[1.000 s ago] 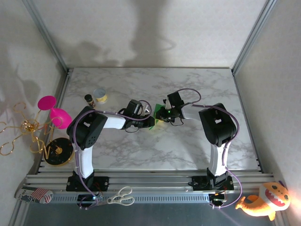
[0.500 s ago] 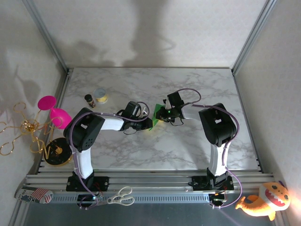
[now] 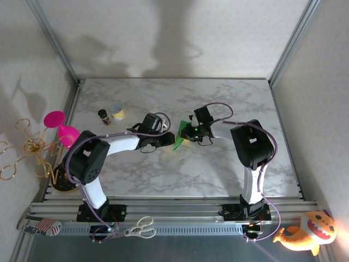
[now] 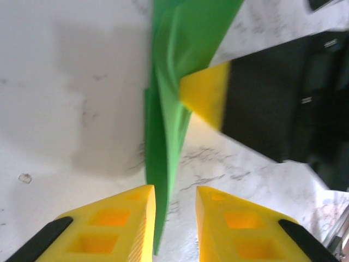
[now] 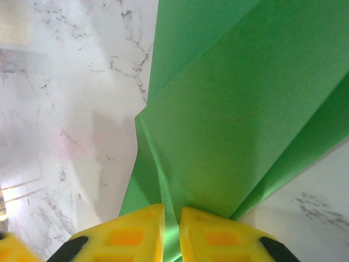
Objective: Fold a paper plane with a square sheet of paper (pick it up from the middle)
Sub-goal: Fifth fold the wing at the center of the table.
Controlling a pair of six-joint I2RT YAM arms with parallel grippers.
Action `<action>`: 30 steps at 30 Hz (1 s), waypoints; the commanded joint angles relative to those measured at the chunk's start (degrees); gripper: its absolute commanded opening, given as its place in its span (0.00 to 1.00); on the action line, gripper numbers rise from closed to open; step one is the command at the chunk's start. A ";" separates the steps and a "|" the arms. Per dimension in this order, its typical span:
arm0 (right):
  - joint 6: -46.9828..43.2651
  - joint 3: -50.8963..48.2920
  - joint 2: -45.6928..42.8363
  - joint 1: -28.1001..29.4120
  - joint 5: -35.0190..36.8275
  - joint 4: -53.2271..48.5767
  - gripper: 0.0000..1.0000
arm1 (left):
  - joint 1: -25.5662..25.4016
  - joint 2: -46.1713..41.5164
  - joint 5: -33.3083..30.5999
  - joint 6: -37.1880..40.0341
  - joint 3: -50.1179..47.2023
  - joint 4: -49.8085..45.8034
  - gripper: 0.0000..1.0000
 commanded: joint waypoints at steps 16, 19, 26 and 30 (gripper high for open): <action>-0.84 -0.89 4.61 -0.65 6.74 -3.44 0.19 | -2.73 7.53 6.38 -4.76 2.60 7.47 0.13; -0.84 -0.94 4.67 -0.66 6.60 -3.46 0.19 | -2.81 8.27 6.38 -4.89 2.26 7.81 0.13; -0.75 -0.78 4.69 -0.66 6.42 -3.46 0.19 | -2.96 9.33 6.66 -5.46 1.25 8.79 0.13; -0.67 -0.77 4.78 -0.65 6.34 -3.47 0.19 | -3.08 9.64 6.56 -5.47 0.98 8.88 0.13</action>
